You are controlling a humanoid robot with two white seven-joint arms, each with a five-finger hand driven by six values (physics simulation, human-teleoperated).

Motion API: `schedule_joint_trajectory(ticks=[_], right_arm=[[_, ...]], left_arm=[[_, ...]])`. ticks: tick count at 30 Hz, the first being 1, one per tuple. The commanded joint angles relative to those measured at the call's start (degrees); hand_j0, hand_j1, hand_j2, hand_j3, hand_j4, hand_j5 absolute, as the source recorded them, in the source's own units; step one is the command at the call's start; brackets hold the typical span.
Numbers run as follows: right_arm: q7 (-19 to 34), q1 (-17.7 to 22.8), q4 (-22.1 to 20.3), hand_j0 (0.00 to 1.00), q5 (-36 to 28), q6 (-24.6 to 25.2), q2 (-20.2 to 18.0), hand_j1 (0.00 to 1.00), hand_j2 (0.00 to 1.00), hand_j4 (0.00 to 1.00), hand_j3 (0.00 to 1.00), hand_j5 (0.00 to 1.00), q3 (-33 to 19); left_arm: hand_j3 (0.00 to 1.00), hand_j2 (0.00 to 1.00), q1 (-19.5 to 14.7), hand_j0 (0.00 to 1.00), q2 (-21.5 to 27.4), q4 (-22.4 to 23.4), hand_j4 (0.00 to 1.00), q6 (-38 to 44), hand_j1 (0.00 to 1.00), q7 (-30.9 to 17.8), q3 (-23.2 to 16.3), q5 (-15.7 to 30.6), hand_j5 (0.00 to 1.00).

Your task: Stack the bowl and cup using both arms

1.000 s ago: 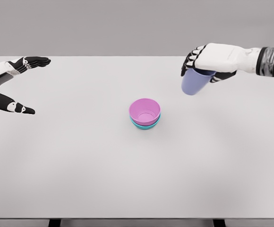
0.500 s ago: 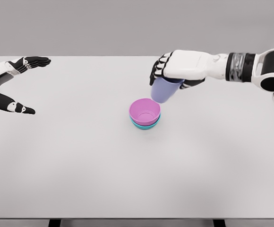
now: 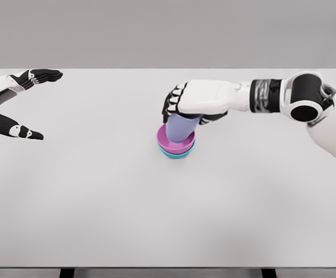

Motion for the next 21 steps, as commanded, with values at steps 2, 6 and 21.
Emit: schedule_joint_trajectory(ticks=[2,6,21], right_arm=[[0.0,0.2,0.0,0.73,-0.2,0.2,0.1,0.73,0.73,0.73,0.73,0.73,0.5],[0.0,0.1,1.0,0.77,0.0,0.2,0.2,0.77,0.77,0.77,0.77,0.77,2.0],[0.0,1.1,0.6,1.00,-0.8,0.2,-5.6,1.00,1.00,1.00,1.00,1.00,-11.2]], left_arm=[[1.00,1.00,0.0,1.00,0.1,0.0,1.00,0.1,1.00,0.0,0.0,0.5,1.00],[1.00,1.00,0.0,1.00,0.1,0.0,1.00,0.1,1.00,0.0,0.0,0.5,1.00],[1.00,1.00,0.1,1.00,0.0,-0.1,1.00,0.1,1.00,0.0,0.0,0.1,1.00]])
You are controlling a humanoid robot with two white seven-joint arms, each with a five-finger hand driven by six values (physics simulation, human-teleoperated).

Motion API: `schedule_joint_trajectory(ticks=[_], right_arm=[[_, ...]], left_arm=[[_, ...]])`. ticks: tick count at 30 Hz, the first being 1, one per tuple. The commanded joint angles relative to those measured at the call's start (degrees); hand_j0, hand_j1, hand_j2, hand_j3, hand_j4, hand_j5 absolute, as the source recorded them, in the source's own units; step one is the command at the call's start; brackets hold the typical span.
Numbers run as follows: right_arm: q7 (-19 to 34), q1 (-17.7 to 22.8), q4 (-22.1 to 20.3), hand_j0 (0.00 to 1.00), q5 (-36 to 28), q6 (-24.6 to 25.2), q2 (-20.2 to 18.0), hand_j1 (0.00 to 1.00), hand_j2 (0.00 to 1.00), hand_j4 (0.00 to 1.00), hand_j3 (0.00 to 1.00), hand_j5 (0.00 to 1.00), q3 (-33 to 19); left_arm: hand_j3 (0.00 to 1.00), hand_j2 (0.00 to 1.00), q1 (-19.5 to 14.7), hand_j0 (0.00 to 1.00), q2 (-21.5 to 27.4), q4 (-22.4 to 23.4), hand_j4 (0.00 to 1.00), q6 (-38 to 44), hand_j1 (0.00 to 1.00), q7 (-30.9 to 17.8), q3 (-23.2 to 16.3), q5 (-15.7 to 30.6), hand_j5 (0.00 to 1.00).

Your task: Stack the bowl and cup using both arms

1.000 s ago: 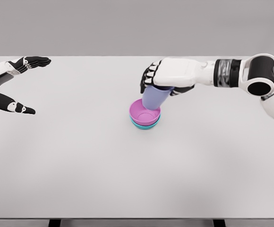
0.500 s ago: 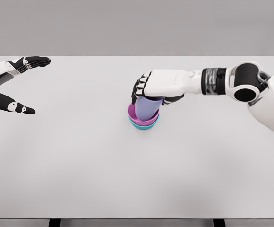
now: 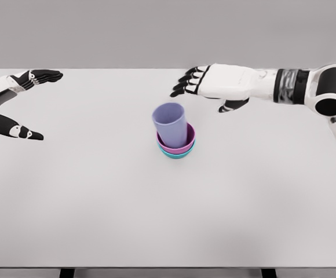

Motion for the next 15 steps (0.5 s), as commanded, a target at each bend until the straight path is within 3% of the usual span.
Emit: schedule_joint_trajectory(ticks=[1,4,10,15], right_arm=[[0.0,0.6,0.6,1.00,-0.4,0.2,-4.1,1.00,1.00,1.00,1.00,1.00,-5.3],[0.0,6.1,2.5,1.00,0.0,0.2,-7.4,1.00,1.00,1.00,1.00,1.00,-10.0],[0.0,8.0,7.4,1.00,-0.3,0.2,-11.1,1.00,1.00,1.00,1.00,1.00,-11.7],[0.0,9.4,7.3,1.00,0.0,0.2,-11.5,1.00,1.00,1.00,1.00,1.00,-12.2]], left_arm=[[1.00,1.00,0.0,1.00,0.0,-0.1,1.00,0.1,1.00,0.0,-0.1,0.0,1.00],[1.00,1.00,0.2,1.00,0.1,-0.1,1.00,0.1,1.00,0.0,0.0,-0.9,1.00],[1.00,1.00,0.3,1.00,0.1,-0.1,1.00,0.1,1.00,0.0,-0.1,-1.8,1.00],[1.00,1.00,0.3,1.00,0.0,-0.2,1.00,0.1,1.00,0.0,-0.2,-1.9,1.00]])
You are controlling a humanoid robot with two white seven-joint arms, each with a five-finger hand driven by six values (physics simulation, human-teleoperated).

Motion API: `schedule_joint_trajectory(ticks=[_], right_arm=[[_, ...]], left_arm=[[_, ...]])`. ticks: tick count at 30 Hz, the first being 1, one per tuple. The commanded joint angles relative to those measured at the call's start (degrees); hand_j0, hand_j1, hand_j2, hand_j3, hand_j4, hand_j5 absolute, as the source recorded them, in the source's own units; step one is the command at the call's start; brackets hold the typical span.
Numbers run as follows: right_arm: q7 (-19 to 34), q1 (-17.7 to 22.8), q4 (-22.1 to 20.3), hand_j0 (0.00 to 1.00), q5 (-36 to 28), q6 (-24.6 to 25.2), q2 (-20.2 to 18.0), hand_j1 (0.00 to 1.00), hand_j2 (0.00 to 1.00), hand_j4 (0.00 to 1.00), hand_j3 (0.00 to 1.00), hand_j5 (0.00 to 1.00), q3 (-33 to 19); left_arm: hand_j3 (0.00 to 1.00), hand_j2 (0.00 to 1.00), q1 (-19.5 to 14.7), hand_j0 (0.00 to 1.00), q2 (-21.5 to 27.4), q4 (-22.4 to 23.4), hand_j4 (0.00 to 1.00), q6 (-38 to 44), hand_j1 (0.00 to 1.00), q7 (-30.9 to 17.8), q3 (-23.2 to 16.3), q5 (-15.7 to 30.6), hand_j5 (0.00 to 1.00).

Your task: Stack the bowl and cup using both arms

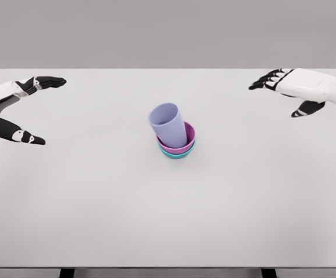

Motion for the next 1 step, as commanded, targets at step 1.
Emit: schedule_joint_trajectory(ticks=[1], right_arm=[[0.0,0.0,-0.1,1.00,-0.4,0.2,-0.5,1.00,1.00,1.00,1.00,1.00,-0.4]], left_arm=[[1.00,1.00,0.0,1.00,0.0,0.0,1.00,0.1,1.00,0.0,0.0,0.4,1.00]])
